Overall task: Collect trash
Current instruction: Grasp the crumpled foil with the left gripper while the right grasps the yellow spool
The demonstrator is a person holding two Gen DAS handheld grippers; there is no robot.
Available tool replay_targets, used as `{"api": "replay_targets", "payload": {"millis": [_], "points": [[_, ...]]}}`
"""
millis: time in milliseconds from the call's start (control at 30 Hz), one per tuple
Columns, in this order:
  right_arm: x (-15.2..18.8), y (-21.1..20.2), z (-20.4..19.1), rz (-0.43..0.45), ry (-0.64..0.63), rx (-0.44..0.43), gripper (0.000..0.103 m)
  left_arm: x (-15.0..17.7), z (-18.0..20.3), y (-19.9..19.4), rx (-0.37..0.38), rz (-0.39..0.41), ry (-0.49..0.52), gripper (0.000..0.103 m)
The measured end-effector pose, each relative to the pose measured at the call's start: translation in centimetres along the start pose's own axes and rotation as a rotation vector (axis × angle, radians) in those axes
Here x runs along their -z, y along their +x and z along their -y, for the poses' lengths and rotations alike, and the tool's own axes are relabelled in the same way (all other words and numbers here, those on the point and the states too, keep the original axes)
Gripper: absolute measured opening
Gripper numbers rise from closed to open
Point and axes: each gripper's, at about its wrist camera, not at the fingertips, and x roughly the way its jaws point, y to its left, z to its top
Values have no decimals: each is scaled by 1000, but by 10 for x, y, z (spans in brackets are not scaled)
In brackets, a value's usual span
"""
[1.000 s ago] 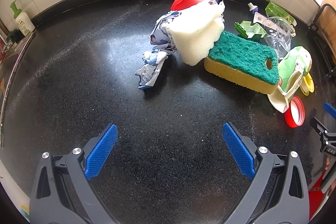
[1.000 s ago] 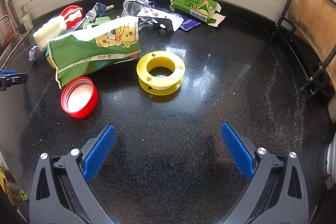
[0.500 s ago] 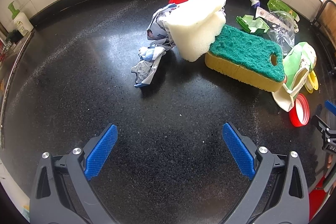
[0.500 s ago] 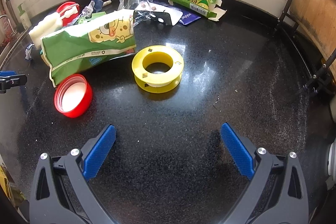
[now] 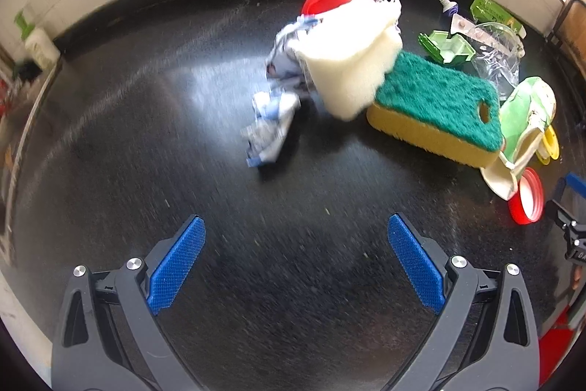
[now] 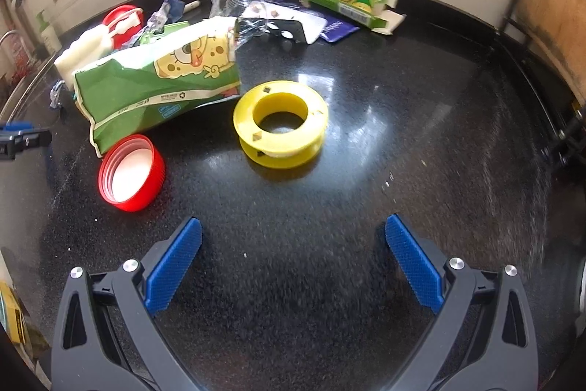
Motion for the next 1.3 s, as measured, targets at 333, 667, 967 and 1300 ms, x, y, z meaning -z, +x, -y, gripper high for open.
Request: {"api": "replay_targets", "payload": {"millis": [333, 667, 967, 1300], "points": [[-31, 20, 4, 26, -134, -85, 98, -56, -6, 27, -23, -24, 128, 97], [-52, 22, 4, 62, -161, -121, 55, -78, -28, 49, 35, 17, 31, 72], [-57, 23, 3, 68, -135, -148, 54, -92, -37, 48, 94, 108, -5, 26], [-58, -2, 7, 122, -125, -107, 54, -62, -61, -6, 103, 158, -13, 25]]}}
